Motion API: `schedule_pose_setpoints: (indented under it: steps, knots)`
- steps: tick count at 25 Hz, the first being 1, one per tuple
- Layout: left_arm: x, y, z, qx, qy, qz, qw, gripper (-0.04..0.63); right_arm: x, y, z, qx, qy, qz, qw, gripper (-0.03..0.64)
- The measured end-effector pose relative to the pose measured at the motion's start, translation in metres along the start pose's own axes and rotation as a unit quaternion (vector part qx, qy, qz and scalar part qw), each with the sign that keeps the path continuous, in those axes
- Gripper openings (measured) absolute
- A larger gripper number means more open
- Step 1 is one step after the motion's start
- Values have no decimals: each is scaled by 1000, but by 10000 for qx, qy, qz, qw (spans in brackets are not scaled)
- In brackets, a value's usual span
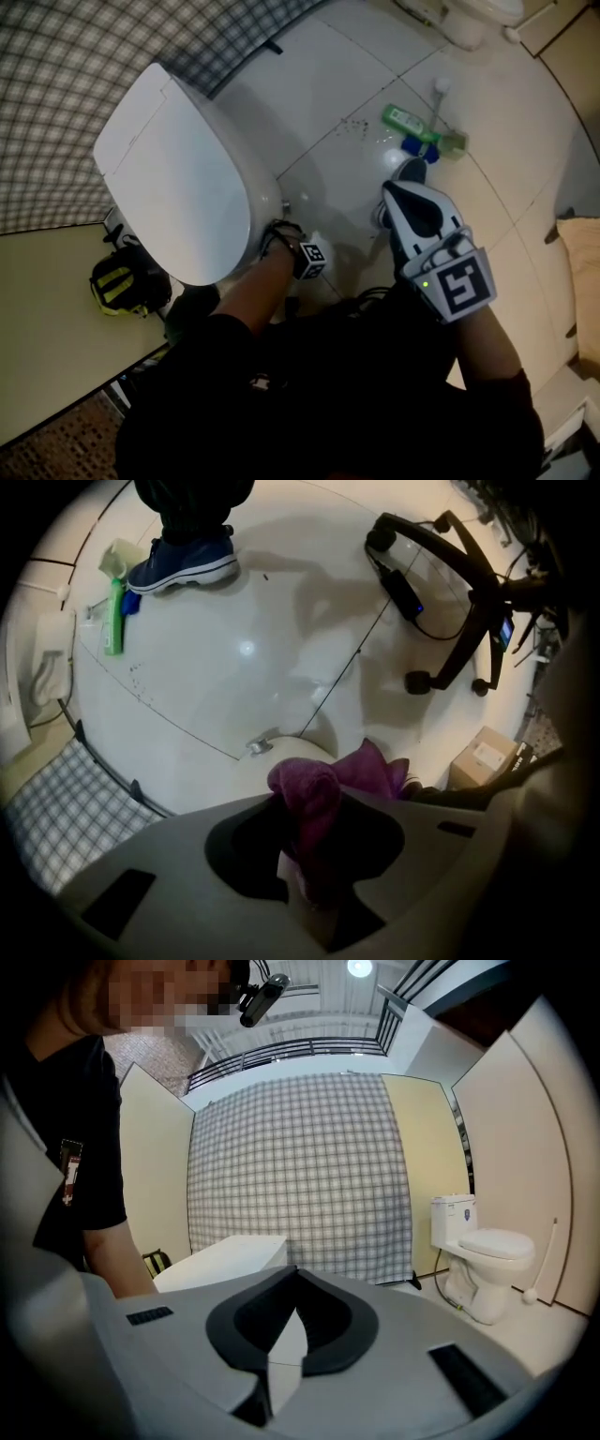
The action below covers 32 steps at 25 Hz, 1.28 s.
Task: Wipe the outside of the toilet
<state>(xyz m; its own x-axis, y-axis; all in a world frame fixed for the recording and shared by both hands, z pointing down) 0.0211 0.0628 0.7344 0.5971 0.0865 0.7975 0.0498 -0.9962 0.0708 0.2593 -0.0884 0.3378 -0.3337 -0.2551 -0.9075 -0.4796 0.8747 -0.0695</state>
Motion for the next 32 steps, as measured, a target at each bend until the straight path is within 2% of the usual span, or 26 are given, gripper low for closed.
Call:
schedule_pose_setpoints:
  steps: [2, 4, 7, 10, 13, 16, 18, 20, 23, 27, 32]
  knots:
    - [3, 0, -2, -113, 9, -89, 9999, 95, 3, -1, -12, 45, -4, 18, 10000, -9]
    - [0, 6, 11, -138, -227, -26, 9996, 94, 9, -1, -23, 89, -13, 55, 9999, -9]
    - [-10, 29, 52, 100, -1021, 410, 9939, 94, 22, -1, -39, 132, -107, 155, 9997, -9]
    - [-51, 61, 98, 162, -1605, 971, 9821, 94, 40, 4, -49, 152, -386, 281, 9987, -9]
    - [-99, 90, 123, -130, -1908, 1476, 9704, 94, 51, 12, -47, 183, -509, 351, 9979, -9]
    - [-147, 120, 128, -715, -2058, 1814, 9590, 94, 56, 10, -45, 123, -506, 259, 9983, -9]
    - [-176, 141, 120, -1024, -1940, 1887, 9572, 94, 56, 3, -44, 33, -542, 159, 9984, -9]
    - [-196, 161, 104, -1258, -1661, 1850, 9604, 94, 55, -6, -44, -56, -567, 64, 9984, -9]
    - [-203, 183, 72, -1581, -1134, 1701, 9660, 94, 52, -24, -48, -157, -564, -38, 9983, -9]
    - [-185, 192, 30, -1733, -345, 1248, 9763, 94, 48, -48, -61, -253, -552, -233, 9979, -9]
    - [-139, 198, -6, -1827, -147, 726, 9804, 94, 45, -75, -87, -295, -522, -457, 9972, -9]
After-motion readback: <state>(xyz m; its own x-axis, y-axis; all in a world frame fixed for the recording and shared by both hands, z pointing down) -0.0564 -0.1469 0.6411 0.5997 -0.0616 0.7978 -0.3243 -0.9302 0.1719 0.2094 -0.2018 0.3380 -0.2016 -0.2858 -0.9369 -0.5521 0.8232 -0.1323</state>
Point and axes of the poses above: the fingertips, and each gripper's own axes: z backward along the fingers, y to its left, x out of its top, the point moved 5 cm from there along z, backward along the fingers, and after that the axes turned 14 degrees about y, right-handed, at the moved point
